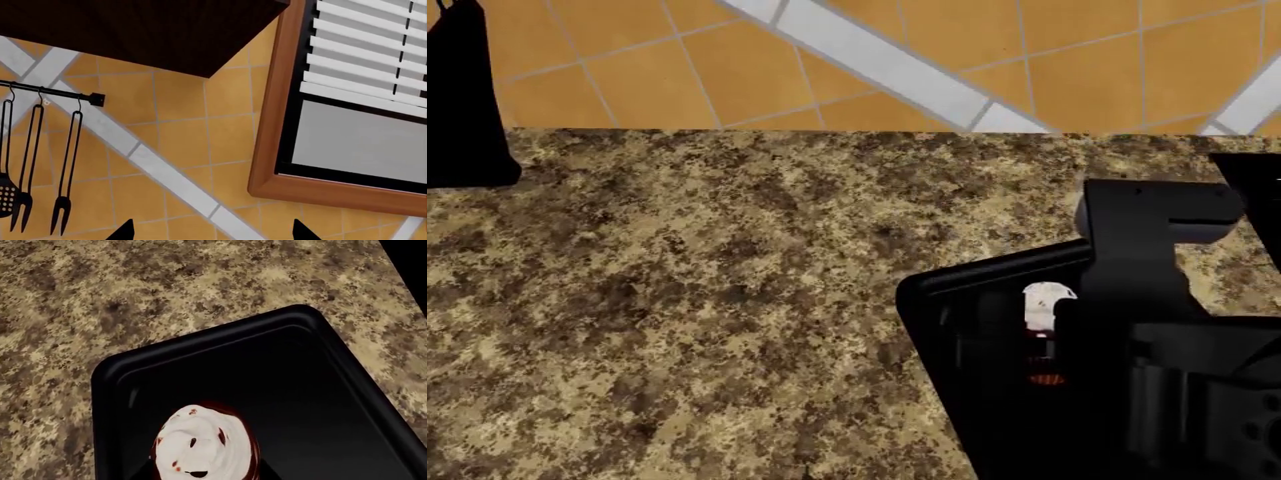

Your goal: Move the fresh-baked cupcake off the tray onto the counter, and place the bowl used for mixing into the sink.

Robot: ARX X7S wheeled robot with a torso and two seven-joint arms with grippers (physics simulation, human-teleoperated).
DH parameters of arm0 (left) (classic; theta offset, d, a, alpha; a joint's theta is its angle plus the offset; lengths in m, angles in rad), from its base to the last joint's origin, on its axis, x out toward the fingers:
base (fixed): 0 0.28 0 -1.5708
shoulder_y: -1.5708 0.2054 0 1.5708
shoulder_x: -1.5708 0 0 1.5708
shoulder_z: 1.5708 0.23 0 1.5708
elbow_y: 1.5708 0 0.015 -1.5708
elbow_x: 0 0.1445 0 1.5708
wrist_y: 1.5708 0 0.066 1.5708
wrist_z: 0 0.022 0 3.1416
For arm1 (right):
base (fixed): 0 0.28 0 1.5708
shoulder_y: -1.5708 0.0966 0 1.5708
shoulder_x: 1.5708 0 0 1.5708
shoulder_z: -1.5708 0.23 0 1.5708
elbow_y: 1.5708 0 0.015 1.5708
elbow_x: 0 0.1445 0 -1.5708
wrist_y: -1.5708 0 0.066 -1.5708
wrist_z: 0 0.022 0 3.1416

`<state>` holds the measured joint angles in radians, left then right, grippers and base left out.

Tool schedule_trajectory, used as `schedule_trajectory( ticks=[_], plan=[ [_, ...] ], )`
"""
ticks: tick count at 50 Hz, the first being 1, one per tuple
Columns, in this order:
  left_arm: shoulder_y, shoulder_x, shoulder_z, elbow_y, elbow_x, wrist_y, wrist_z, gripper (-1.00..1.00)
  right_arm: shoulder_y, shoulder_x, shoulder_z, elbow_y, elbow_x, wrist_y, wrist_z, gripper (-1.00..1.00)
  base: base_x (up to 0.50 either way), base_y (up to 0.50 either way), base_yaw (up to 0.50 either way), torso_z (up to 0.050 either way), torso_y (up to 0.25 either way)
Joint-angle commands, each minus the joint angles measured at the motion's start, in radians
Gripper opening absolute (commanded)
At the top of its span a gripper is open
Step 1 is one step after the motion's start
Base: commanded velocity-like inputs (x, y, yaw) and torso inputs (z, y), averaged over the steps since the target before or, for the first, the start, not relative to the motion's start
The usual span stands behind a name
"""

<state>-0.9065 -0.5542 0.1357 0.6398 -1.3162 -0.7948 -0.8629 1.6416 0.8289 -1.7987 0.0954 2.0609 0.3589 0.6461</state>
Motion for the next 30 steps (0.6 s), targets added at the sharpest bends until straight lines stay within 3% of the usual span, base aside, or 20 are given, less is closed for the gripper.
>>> schedule_trajectory(
  ticks=[1,11,30],
  plan=[
    [-0.001,-0.001,0.002,-0.001,-0.003,0.003,0.000,1.00,0.061,0.049,0.030,-0.106,-0.029,0.014,0.052,-1.00,0.00,0.00,0.00,0.000,0.000],
    [-0.001,-0.003,0.005,0.000,-0.001,0.004,-0.003,1.00,0.264,0.156,0.136,-0.357,0.019,0.063,0.155,-1.00,0.00,0.00,0.00,0.000,0.000],
    [0.001,-0.007,0.007,0.004,0.001,0.010,-0.004,1.00,0.278,0.062,0.168,-0.492,0.062,0.104,0.109,-1.00,0.00,0.00,0.00,0.000,0.000]
  ],
)
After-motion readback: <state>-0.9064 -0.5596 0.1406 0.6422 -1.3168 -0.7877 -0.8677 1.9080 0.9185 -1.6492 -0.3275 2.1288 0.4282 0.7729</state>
